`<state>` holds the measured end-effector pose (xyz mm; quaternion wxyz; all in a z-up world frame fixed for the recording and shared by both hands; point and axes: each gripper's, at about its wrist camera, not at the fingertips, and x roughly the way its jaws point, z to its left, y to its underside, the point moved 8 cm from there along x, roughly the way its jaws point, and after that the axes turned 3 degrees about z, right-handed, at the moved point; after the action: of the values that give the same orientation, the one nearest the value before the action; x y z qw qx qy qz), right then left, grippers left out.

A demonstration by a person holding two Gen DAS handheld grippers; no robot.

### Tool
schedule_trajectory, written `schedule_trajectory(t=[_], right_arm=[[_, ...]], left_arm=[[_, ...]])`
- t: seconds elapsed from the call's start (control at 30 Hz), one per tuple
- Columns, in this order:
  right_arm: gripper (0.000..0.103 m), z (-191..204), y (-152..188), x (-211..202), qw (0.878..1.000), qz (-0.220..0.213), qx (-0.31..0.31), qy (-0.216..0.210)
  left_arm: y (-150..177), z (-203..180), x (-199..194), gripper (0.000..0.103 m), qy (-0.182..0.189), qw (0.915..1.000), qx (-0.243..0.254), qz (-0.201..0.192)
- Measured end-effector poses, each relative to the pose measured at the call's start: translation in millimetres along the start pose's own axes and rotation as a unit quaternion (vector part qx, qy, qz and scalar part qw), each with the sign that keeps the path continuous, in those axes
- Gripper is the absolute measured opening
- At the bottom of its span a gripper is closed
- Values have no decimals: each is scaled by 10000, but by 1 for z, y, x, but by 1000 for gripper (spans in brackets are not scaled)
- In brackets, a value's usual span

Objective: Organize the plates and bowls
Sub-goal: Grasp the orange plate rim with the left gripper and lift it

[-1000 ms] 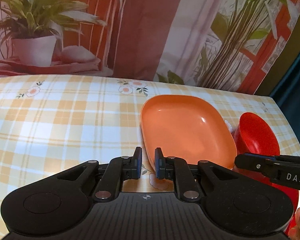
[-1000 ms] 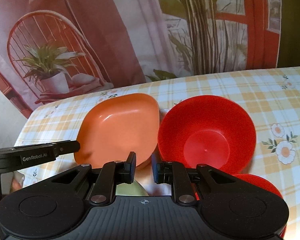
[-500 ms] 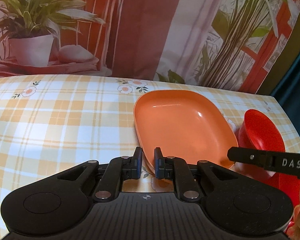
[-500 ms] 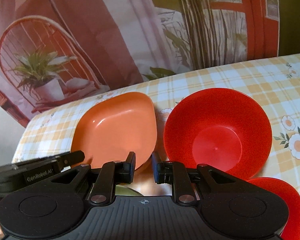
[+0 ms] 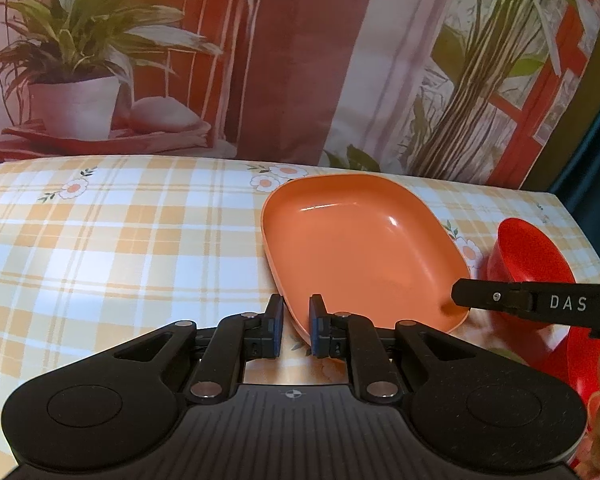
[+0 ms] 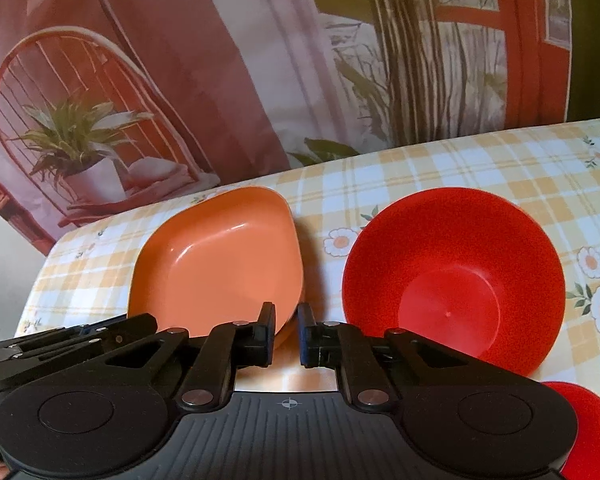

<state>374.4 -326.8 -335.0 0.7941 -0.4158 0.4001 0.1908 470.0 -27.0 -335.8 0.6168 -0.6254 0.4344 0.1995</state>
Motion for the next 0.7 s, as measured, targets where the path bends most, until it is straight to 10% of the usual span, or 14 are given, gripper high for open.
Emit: schedule_trajectory(t=[0.7], right_arm=[[6, 23, -12, -26, 9976, -303, -613, -55]], left_arm=[[-2, 2, -47, 13, -47, 9995, -118, -291]])
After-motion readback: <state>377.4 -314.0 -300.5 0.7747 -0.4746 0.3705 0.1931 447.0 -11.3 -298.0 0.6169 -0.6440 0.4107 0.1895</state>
